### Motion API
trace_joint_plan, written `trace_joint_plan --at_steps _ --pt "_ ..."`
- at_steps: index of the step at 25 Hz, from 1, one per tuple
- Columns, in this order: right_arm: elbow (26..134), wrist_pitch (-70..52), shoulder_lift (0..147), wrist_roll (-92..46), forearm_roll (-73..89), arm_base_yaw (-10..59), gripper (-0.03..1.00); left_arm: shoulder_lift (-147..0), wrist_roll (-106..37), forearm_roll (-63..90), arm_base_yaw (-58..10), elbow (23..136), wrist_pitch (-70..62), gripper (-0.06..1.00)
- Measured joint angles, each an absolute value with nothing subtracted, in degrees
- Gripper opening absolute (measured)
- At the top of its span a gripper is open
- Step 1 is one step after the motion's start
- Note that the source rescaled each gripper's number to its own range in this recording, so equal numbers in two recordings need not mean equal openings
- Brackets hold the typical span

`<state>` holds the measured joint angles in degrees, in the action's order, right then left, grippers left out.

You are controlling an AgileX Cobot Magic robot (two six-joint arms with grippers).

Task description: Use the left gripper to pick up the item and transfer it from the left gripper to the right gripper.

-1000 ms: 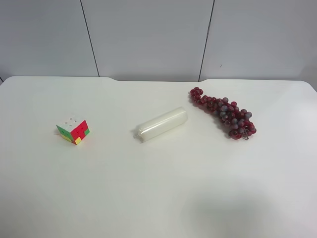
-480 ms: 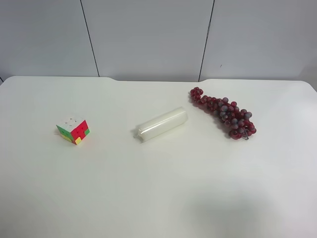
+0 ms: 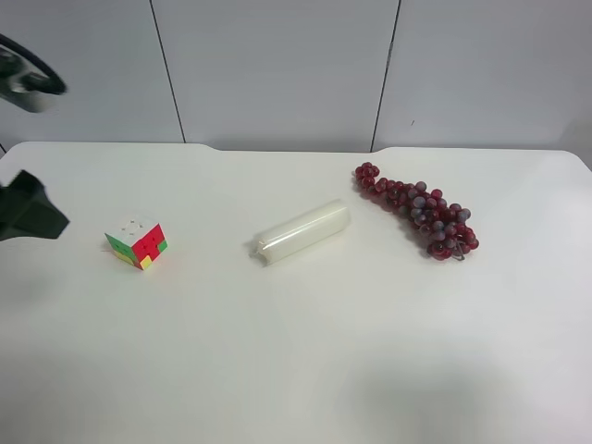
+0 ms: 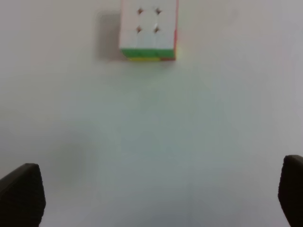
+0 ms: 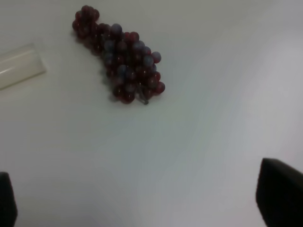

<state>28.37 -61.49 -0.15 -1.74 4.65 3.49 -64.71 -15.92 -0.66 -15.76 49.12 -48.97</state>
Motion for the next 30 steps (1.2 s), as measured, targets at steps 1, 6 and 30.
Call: trace_joint_plan --at_steps 1,6,30 --pt "28.37 -61.49 -0.15 -1.74 4.65 3.49 1.00 -67.74 -15.92 -0.86 -16.84 49.97 -47.59 1.00" --pt "28.37 -61.49 -0.15 -1.74 4.65 3.49 1.00 -81.10 -16.10 0.00 -18.64 54.98 -44.06 1.00" --pt "28.37 -61.49 -0.15 -1.74 4.65 3.49 1.00 -105.12 -20.96 -1.07 -12.65 62.95 -36.47 1.00"
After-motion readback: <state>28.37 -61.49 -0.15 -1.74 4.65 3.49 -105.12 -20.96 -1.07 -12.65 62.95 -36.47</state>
